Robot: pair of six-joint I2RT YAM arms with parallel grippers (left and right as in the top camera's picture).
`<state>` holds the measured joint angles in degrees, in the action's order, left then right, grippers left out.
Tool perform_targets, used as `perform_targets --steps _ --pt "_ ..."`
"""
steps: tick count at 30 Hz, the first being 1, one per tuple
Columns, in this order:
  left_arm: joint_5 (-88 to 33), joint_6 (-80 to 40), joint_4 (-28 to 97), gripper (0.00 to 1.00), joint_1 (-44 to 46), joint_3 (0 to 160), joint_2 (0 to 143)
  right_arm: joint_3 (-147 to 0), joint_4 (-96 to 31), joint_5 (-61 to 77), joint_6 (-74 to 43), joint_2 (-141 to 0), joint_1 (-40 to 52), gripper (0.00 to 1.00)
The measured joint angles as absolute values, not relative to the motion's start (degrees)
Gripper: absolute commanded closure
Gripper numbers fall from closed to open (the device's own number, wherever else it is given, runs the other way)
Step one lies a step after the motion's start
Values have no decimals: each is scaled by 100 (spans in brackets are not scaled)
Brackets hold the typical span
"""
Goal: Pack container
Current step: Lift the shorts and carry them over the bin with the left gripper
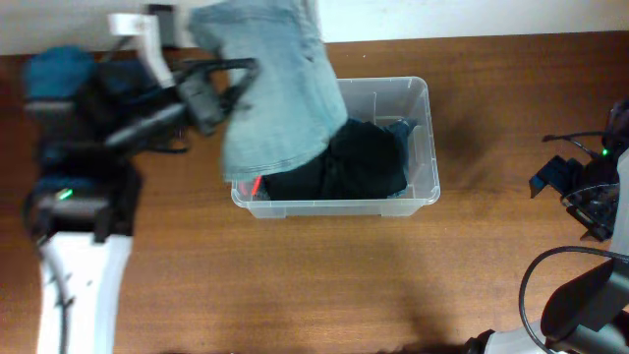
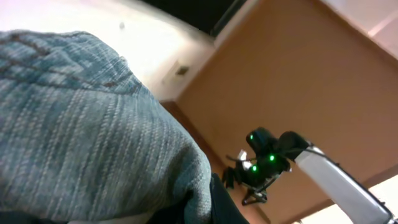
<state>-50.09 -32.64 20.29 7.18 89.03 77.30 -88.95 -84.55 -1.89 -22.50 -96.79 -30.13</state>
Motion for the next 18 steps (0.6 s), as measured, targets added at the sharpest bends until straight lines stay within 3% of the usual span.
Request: perform_targets --steps 9,18 --pt "-4250 -3282 329 99 2139 8892 9727 -8895 -8458 -189 -2252 -9679 -3013 2" --pt "-4174 -3500 30 99 2611 8892 10995 -8895 -8458 -189 -2250 -9679 -3013 2"
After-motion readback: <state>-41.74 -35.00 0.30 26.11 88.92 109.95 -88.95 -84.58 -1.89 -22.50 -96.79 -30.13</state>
